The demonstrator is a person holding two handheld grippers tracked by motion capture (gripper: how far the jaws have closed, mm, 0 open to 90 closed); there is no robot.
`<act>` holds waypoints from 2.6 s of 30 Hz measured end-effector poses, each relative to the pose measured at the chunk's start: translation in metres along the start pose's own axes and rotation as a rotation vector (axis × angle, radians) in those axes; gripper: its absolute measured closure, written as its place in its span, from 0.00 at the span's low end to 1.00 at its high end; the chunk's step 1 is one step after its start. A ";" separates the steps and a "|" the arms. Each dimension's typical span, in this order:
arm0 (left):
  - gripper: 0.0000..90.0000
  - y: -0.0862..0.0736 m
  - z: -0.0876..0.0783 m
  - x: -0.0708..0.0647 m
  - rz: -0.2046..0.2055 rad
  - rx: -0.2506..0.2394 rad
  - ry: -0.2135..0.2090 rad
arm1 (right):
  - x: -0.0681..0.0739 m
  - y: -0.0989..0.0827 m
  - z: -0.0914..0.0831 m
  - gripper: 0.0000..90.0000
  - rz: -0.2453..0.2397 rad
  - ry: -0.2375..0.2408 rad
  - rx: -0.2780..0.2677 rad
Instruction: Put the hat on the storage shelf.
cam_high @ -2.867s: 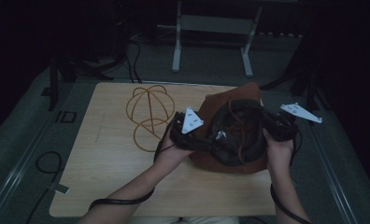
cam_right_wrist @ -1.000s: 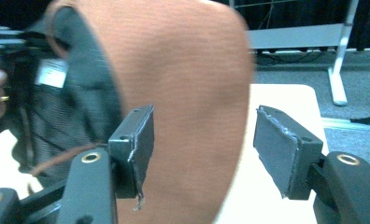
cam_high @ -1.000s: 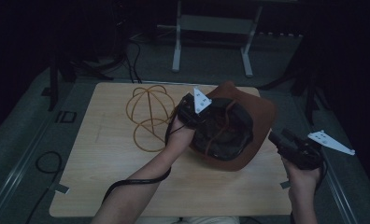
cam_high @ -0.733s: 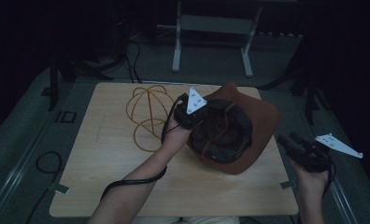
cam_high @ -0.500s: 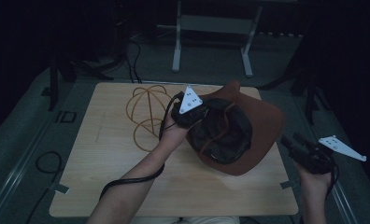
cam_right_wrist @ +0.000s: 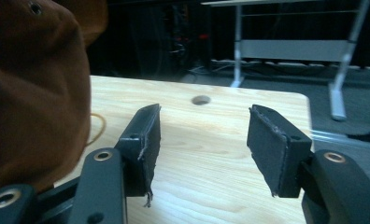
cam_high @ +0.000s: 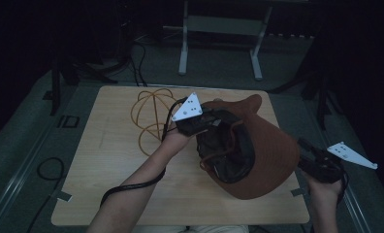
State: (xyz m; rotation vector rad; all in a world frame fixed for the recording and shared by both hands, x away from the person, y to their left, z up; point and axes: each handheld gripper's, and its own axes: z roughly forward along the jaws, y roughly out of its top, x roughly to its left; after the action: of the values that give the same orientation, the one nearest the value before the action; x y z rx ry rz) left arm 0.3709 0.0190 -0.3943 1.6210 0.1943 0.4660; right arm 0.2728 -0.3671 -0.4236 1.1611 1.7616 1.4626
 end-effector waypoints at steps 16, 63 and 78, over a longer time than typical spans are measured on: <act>0.94 0.004 0.004 -0.013 0.020 -0.004 -0.035 | 0.048 0.003 0.021 0.45 -0.165 0.384 -0.049; 0.94 -0.007 0.011 -0.029 -0.068 -0.072 -0.163 | 0.071 0.009 0.072 0.59 -0.069 0.454 -0.077; 0.94 -0.007 0.015 -0.032 -0.051 -0.049 -0.200 | 0.076 0.012 0.074 0.98 -0.130 0.438 -0.067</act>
State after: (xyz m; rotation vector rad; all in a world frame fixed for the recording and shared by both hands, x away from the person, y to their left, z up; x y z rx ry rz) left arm 0.3491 -0.0066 -0.4076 1.5998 0.0732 0.2652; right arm 0.3034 -0.2647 -0.4220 0.7109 2.0089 1.7774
